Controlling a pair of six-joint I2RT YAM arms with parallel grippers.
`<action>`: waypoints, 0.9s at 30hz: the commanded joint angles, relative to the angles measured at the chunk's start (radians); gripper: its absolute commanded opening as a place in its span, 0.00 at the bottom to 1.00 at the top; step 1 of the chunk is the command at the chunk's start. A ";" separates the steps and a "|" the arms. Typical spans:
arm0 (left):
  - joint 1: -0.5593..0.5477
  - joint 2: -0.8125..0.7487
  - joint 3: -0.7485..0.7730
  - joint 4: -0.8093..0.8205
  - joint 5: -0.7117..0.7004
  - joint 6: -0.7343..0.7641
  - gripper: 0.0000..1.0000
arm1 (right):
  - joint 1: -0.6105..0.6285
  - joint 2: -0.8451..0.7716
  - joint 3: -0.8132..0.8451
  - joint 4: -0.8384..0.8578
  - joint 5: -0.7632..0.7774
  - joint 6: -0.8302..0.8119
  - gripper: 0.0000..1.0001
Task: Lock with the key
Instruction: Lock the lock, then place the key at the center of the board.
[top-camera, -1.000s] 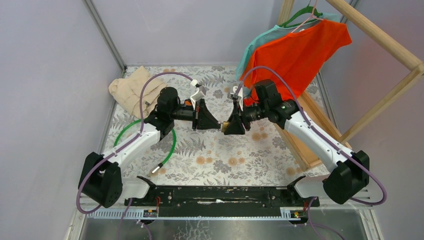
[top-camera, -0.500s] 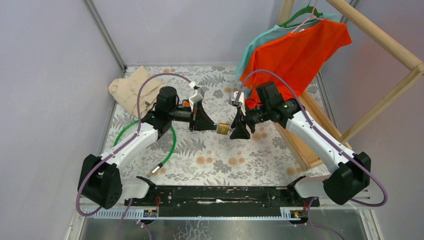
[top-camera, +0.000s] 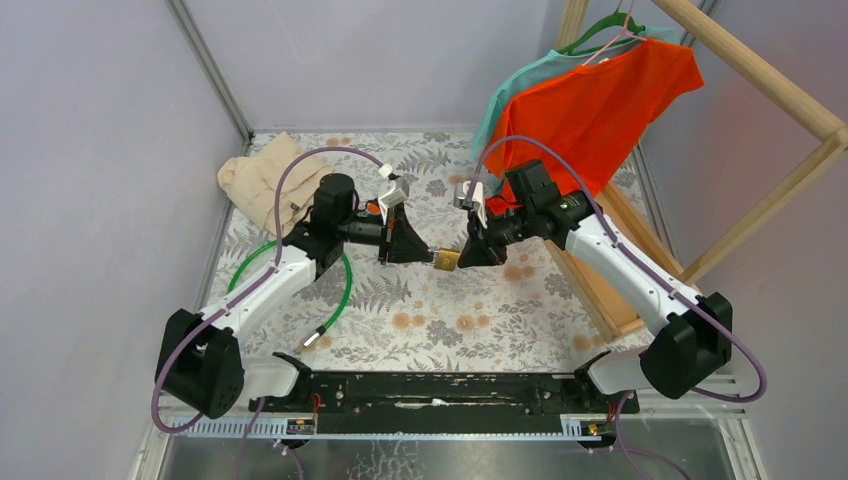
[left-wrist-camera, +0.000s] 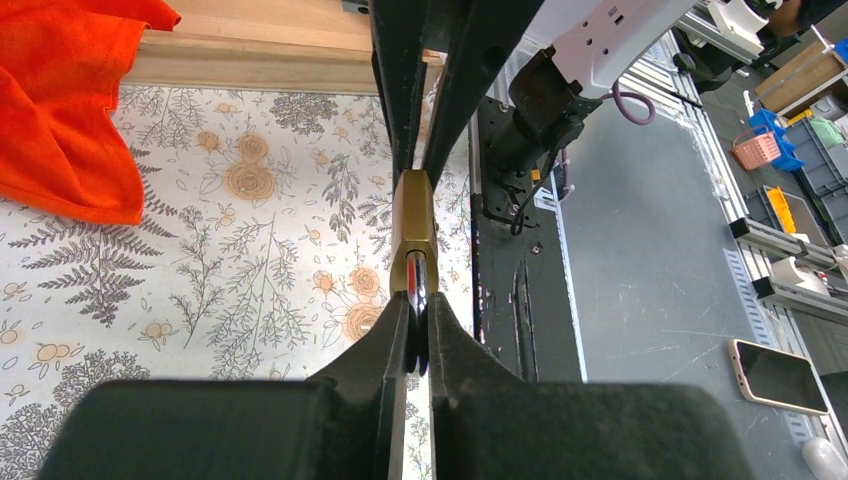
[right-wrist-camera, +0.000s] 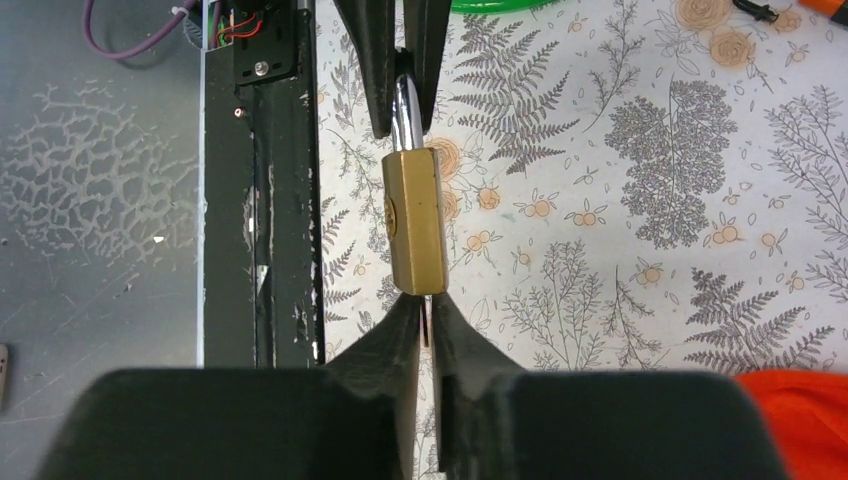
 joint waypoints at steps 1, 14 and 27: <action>0.005 -0.031 0.038 0.028 0.026 0.013 0.00 | -0.004 0.012 0.036 0.008 -0.049 -0.001 0.09; 0.031 -0.054 0.033 0.006 0.006 0.039 0.00 | -0.134 -0.038 -0.050 -0.173 0.045 -0.249 0.00; 0.065 -0.054 0.058 -0.004 -0.223 -0.015 0.00 | 0.028 0.056 -0.300 0.068 0.324 -0.080 0.07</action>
